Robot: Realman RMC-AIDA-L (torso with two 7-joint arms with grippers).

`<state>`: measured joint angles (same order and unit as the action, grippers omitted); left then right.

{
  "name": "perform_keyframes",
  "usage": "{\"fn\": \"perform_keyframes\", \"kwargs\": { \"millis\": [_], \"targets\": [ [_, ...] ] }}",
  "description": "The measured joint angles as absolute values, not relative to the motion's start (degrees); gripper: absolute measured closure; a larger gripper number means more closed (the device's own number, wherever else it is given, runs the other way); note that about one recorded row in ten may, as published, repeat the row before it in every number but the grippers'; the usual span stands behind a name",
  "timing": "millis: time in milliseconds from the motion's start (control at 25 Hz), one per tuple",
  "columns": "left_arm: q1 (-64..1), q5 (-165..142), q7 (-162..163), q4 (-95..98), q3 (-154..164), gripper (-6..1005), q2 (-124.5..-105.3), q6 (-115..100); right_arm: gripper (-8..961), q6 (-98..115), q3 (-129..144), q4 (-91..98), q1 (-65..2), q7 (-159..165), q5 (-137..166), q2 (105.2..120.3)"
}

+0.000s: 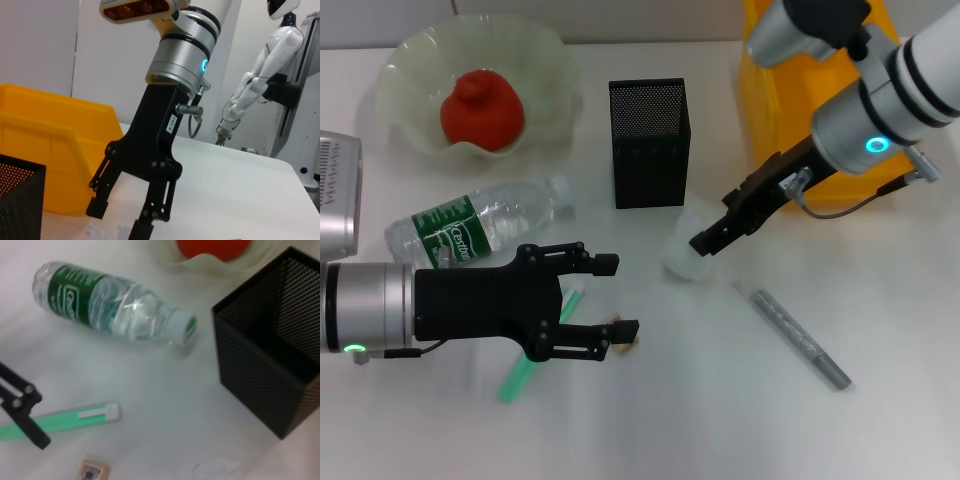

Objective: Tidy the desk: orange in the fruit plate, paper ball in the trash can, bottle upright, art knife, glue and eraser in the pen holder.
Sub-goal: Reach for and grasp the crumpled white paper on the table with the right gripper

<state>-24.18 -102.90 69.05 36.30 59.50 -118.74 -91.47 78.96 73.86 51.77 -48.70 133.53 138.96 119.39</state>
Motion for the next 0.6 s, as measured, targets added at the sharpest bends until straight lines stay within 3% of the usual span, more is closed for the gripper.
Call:
{"fn": "perform_keyframes", "kwargs": {
  "millis": [600],
  "targets": [
    [-24.1,-102.73,68.99,36.3,59.5,225,-118.74,-91.45,107,72.28,82.44,48.09,-49.77,136.13,135.9,119.81]
  ]
}}
